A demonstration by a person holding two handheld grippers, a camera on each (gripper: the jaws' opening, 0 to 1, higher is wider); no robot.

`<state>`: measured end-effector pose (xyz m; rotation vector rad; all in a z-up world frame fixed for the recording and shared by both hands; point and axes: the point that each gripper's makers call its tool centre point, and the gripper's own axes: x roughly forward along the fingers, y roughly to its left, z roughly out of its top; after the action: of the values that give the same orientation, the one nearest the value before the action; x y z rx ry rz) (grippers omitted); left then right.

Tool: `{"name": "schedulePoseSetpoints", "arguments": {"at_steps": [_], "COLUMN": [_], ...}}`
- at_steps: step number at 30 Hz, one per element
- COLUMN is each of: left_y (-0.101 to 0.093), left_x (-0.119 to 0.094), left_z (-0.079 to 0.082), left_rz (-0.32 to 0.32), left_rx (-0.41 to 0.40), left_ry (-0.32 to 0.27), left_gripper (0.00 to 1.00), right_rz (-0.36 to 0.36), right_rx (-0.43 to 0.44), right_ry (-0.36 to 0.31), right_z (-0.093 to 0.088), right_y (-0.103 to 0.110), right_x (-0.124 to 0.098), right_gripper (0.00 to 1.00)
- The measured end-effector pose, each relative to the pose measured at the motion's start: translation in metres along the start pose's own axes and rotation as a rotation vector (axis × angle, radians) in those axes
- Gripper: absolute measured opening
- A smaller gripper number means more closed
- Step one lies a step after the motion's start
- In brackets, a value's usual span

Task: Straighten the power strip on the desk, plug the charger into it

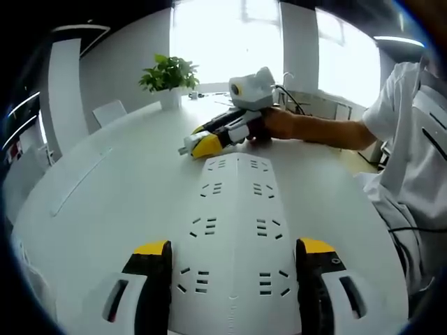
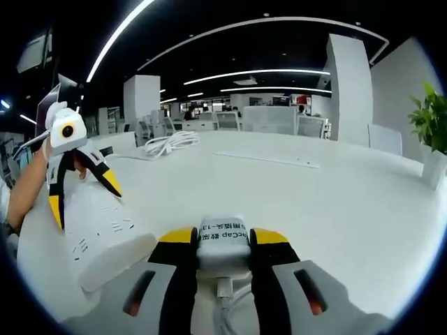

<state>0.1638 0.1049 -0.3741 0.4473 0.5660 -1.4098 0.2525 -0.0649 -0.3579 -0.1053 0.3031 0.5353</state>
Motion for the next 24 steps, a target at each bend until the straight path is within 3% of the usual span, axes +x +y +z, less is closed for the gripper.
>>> {"name": "schedulePoseSetpoints", "arguments": {"at_steps": [6,8,10,14,19,23,24], "left_y": [0.001,0.001,0.001,0.001,0.001,0.001,0.001], "left_x": [0.001,0.001,0.001,0.001,0.001,0.001,0.001], "left_z": [0.0,0.0,0.001,0.001,0.001,0.001,0.001], "left_rz": [0.012,0.016,0.016,0.016,0.019,0.02,0.021], "left_rx": [0.001,0.001,0.0,0.001,0.001,0.001,0.001], "left_ry": [-0.001,-0.002,-0.008,-0.006,-0.005,-0.007,-0.008], "left_gripper": [0.74,0.74,0.74,0.74,0.74,0.74,0.74], "right_rz": [0.006,0.006,0.017,0.055,0.132,0.165,0.173], "right_rx": [0.073,0.136,0.128,0.153,0.179,0.2,0.208], "right_ry": [0.014,0.051,0.068,0.156,0.312,0.421,0.485], "right_z": [0.0,0.001,0.008,0.021,0.034,0.035,0.034], "right_y": [-0.002,-0.002,0.002,0.016,0.044,0.062,0.069], "right_x": [-0.004,-0.01,-0.018,-0.035,-0.055,-0.062,-0.065], "right_gripper": [0.28,0.28,0.28,0.28,0.28,0.28,0.28]}}
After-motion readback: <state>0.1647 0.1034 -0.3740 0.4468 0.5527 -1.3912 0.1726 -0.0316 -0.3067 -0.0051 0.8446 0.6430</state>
